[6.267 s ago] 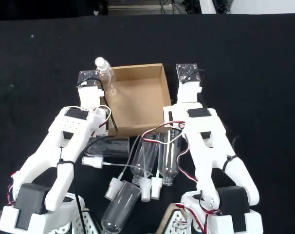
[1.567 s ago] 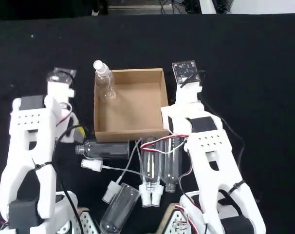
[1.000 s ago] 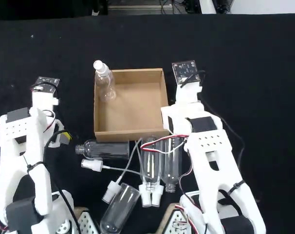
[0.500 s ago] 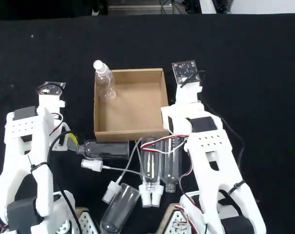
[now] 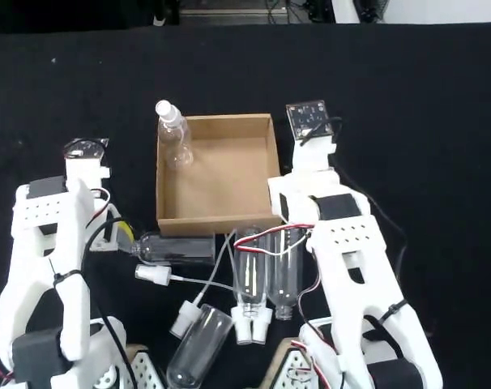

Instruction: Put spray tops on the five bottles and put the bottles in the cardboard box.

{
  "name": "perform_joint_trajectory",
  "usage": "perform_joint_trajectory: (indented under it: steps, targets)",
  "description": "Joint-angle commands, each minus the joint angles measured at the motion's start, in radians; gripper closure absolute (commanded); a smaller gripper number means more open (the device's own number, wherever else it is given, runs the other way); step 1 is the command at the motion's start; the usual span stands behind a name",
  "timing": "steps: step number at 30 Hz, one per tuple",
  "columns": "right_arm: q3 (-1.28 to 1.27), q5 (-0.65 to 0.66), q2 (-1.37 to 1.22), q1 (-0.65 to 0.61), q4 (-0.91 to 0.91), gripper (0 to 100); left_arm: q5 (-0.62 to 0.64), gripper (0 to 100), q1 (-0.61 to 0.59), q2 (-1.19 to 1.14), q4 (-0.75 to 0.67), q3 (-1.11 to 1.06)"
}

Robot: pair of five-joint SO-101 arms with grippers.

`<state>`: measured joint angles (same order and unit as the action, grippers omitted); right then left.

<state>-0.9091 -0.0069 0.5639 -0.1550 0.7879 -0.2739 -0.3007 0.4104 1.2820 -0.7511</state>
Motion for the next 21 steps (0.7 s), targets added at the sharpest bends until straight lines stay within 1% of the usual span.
perform_joint_trajectory:
  steps: [1, 4, 7, 11, 15, 17, 21]
  targets:
    - [0.002, 0.012, 0.042, 0.021, -0.023, 87.7, 0.038, 76, 0.036, 0.029, -0.032, 0.021]
    - [0.002, 0.012, 0.042, 0.021, -0.021, 87.7, 0.034, 76, 0.024, 0.029, -0.106, -0.036]
    - [0.002, 0.012, 0.042, 0.021, -0.021, 87.7, 0.031, 76, -0.027, 0.029, -0.147, -0.059]
    - [0.002, 0.012, 0.042, 0.021, -0.021, 87.7, -0.057, 76, -0.102, 0.029, -0.178, -0.065]
    - [0.002, 0.012, 0.044, 0.021, -0.021, 87.7, -0.083, 76, -0.189, 0.032, -0.222, -0.051]
    - [0.002, 0.012, 0.045, 0.021, -0.021, 87.7, -0.080, 76, -0.214, 0.040, -0.215, -0.021]
    - [0.002, 0.012, 0.045, 0.021, -0.021, 87.7, -0.078, 76, -0.219, 0.040, -0.104, 0.102]
